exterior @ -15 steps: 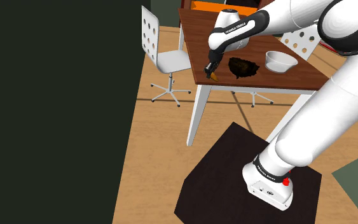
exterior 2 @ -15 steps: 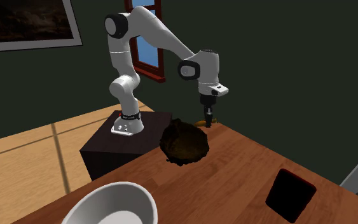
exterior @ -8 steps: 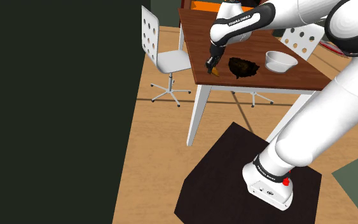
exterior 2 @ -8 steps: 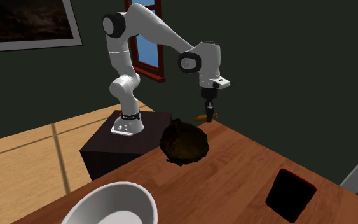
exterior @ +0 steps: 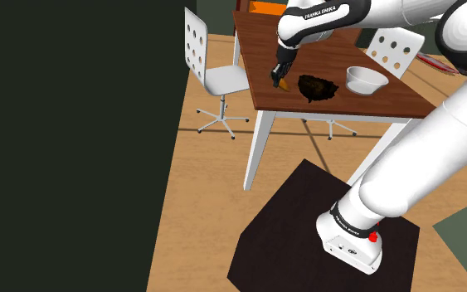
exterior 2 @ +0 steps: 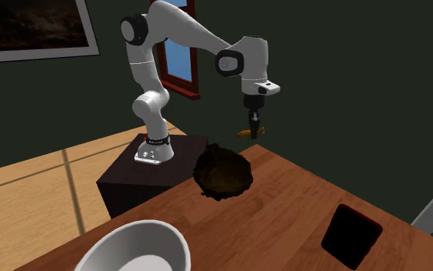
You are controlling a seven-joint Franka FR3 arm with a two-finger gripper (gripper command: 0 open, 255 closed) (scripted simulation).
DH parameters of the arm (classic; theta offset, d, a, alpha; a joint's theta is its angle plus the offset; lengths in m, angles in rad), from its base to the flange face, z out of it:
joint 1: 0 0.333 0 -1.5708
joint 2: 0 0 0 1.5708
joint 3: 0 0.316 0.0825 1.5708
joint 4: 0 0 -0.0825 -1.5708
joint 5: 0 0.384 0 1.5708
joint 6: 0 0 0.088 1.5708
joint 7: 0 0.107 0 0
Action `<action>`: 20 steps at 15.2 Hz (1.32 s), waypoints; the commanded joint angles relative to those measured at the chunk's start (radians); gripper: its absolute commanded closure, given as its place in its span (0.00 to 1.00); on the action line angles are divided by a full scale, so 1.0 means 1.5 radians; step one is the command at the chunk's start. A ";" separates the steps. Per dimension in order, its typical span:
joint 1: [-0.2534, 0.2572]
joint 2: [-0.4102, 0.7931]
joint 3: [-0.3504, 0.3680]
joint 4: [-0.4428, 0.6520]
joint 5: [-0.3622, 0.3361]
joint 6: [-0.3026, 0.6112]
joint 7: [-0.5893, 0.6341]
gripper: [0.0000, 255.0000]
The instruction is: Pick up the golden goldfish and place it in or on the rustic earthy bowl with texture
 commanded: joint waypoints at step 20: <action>-0.010 -0.034 -0.011 0.127 -0.003 -0.158 -0.034 1.00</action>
